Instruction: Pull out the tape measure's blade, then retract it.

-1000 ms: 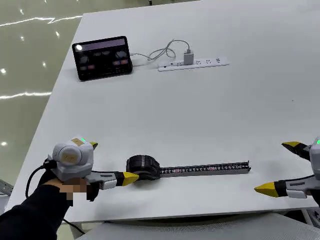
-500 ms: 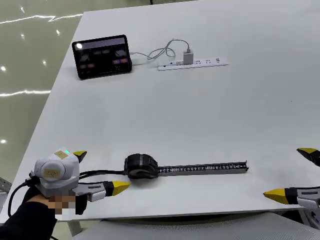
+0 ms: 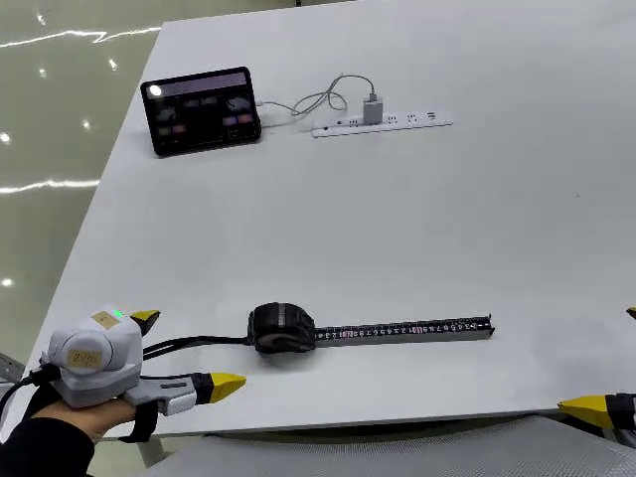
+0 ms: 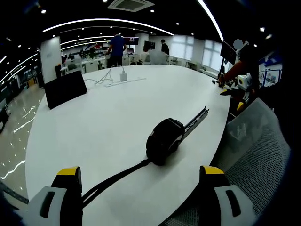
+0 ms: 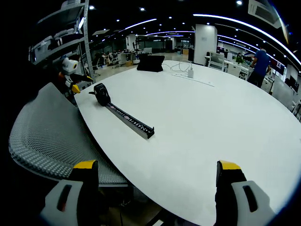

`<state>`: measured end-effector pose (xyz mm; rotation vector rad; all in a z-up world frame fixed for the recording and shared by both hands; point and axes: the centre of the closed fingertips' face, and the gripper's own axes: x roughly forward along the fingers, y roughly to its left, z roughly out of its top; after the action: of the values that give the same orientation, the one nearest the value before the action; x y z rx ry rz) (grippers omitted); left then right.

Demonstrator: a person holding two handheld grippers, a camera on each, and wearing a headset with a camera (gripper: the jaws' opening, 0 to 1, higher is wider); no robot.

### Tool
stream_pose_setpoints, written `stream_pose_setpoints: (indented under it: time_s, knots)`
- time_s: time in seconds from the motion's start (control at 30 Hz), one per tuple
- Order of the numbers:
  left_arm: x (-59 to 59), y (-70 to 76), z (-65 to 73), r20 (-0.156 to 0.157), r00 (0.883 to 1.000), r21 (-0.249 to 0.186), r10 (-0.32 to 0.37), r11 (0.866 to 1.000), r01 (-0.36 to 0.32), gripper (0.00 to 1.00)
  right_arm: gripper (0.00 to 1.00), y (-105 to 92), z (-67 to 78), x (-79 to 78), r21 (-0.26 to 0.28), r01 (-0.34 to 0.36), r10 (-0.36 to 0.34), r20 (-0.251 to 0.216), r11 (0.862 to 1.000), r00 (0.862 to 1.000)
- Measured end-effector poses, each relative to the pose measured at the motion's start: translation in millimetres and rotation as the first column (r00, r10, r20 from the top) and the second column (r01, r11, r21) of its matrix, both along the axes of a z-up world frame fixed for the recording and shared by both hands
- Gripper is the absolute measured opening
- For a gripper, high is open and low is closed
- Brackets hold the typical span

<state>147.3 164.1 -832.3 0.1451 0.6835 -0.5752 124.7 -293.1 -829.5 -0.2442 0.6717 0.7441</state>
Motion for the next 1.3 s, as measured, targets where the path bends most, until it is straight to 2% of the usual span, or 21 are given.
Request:
stream_pose_setpoints:
  time_s: [0.17,0.27,0.33,0.53,0.57,0.63,0.73,0.83,0.97,1.03,1.1,1.13,1.2,1.23,1.3]
  knots:
    - [-1.3,3.3,1.2,0.002,1.000,-0.003,0.011,1.000,-0.011,1.00,1.00,1.2,3.3,-0.6,-0.001,0.002,-0.002,0.008,1.000,1.000]
    - [0.4,8.1,3.8,0.031,0.999,-0.004,0.024,1.000,-0.024,1.00,1.00,2.8,6.2,0.0,0.000,0.000,0.000,0.014,1.000,1.000]
    - [-0.6,10.2,2.8,0.010,0.999,-0.025,0.043,0.999,-0.043,1.00,1.00,3.6,7.0,0.5,0.000,-0.002,0.002,0.020,1.000,1.000]
    - [-4.8,7.5,2.1,0.011,0.999,-0.011,0.030,1.000,-0.030,1.00,1.00,1.4,7.7,1.3,-0.007,-0.004,0.004,0.025,1.000,1.000]
    - [-5.3,6.8,1.9,0.009,0.999,-0.018,0.034,0.999,-0.034,1.00,1.00,-0.8,9.3,3.9,-0.020,-0.001,0.002,0.048,1.000,0.999]
    - [-5.7,6.4,1.3,0.013,0.999,-0.014,0.037,0.999,-0.036,1.00,1.00,-0.8,10.4,3.6,-0.013,0.002,-0.001,0.046,1.000,0.999]
    - [-5.5,7.3,1.0,0.010,0.999,-0.016,0.049,0.999,-0.049,1.00,1.00,-4.5,10.5,5.4,-0.034,-0.002,0.004,0.063,0.999,0.998]
    - [-4.8,6.9,1.8,0.011,0.999,-0.019,0.053,0.998,-0.052,1.00,1.00,-5.6,14.2,6.7,-0.023,0.008,-0.006,0.063,1.000,0.998]
    - [-4.3,5.4,2.1,0.006,0.998,-0.014,0.055,0.998,-0.055,1.00,1.00,-3.8,11.6,5.7,-0.027,-0.004,0.006,0.051,1.000,0.999]
    - [-2.9,6.6,0.9,-0.006,0.998,-0.005,0.069,0.998,-0.069,1.00,1.00,1.7,11.0,7.5,-0.026,-0.013,0.014,0.040,1.000,0.999]
    - [1.8,3.8,5.2,-0.007,0.996,-0.021,0.091,0.996,-0.091,1.00,1.00,10.0,14.2,10.2,-0.027,-0.034,0.035,0.048,0.999,0.998]
    - [3.8,4.3,6.1,-0.016,0.994,-0.011,0.106,0.994,-0.106,1.00,1.00,13.4,14.6,10.8,-0.030,-0.044,0.046,0.045,0.999,0.998]
    - [11.4,2.1,14.4,-0.002,0.990,-0.021,0.142,0.990,-0.142,1.00,1.00,20.3,15.2,11.0,-0.047,-0.078,0.080,0.042,0.996,0.996]
    - [14.7,-0.2,17.9,-0.006,0.988,-0.017,0.156,0.988,-0.156,1.00,1.00,25.2,15.7,11.2,-0.048,-0.096,0.097,0.038,0.994,0.995]
    - [18.3,-7.8,22.9,-0.002,0.988,-0.013,0.154,0.988,-0.154,1.00,1.00,31.3,16.5,13.6,-0.058,-0.112,0.115,0.042,0.992,0.992]
